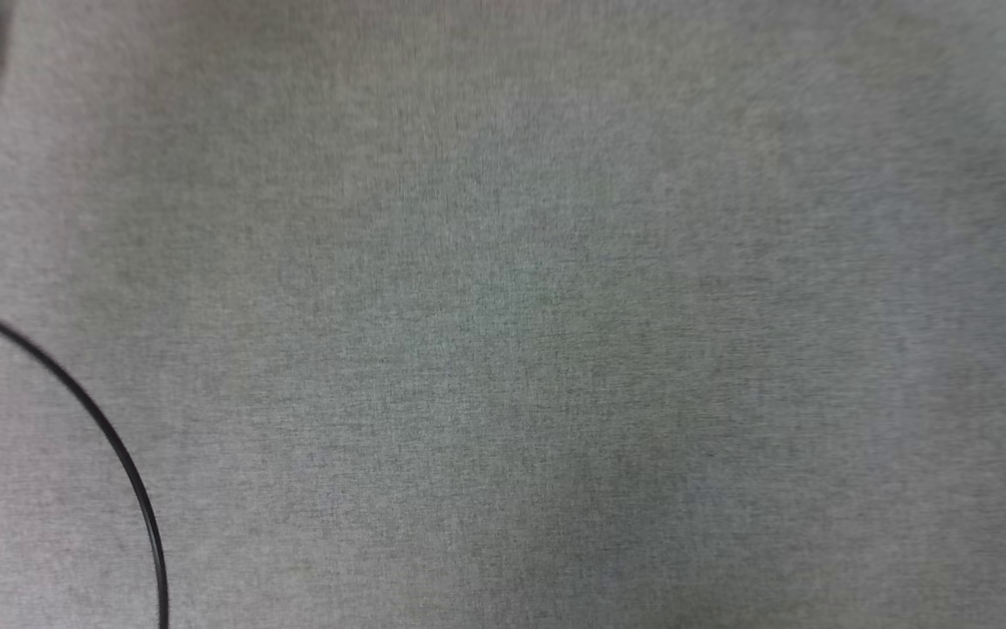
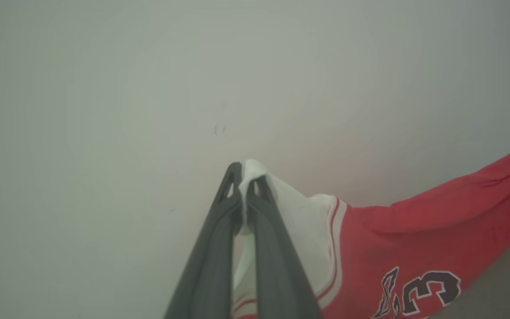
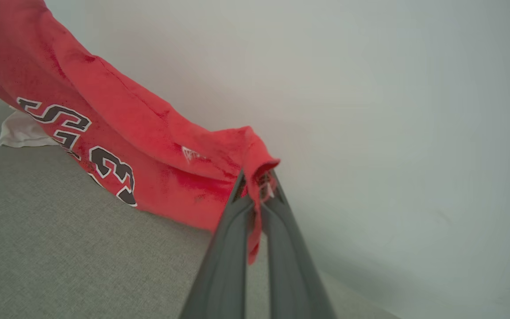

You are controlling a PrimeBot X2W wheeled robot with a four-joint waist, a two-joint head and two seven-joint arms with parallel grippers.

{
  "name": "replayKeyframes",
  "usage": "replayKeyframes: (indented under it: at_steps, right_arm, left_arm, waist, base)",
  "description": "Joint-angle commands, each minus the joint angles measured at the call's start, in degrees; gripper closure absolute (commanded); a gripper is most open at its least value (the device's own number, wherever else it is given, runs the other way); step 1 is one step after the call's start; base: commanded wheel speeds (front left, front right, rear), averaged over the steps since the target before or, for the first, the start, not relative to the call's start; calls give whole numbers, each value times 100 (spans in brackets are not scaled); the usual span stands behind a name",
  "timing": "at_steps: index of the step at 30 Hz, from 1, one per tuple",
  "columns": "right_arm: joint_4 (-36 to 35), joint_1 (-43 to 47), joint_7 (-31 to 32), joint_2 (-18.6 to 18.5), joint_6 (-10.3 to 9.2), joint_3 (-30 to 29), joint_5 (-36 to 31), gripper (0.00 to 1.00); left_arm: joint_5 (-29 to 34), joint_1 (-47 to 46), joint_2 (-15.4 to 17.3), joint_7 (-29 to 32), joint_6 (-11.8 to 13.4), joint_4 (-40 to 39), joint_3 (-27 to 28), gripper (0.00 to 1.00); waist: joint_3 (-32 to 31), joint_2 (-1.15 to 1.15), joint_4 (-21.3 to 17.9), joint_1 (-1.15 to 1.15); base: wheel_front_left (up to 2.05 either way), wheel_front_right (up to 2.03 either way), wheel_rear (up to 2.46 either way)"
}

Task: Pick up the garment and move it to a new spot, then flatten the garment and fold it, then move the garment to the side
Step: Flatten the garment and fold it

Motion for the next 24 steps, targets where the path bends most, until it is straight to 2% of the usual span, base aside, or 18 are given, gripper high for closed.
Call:
replayKeyframes:
  at_steps: [1,9,17,24]
  right_arm:
    - [-43,195,-59,-11,-4,60,104,100]
    - [-530,1692,-302,-368,-4,896,935,100]
    - [-1030,3096,-367,-865,-4,1654,1593,100]
    - [-1470,4117,-384,-1400,-4,1979,2000,100]
  left_arm:
    - [-56,197,21,-40,34,-58,18,100]
    - [-321,2740,299,-81,313,-861,-2,100]
    - [-709,5253,576,168,900,-2164,-184,100]
    - [-1169,7028,916,415,1519,-3162,-131,100]
  waist:
    - [-186,0,-52,-1]
    - [-918,0,-167,-1]
    - [-1684,0,-196,-1]
    - [-2219,0,-209,-1]
  base:
    - [0,0,0]
    - [0,0,0]
    - [0,0,0]
    - [0,0,0]
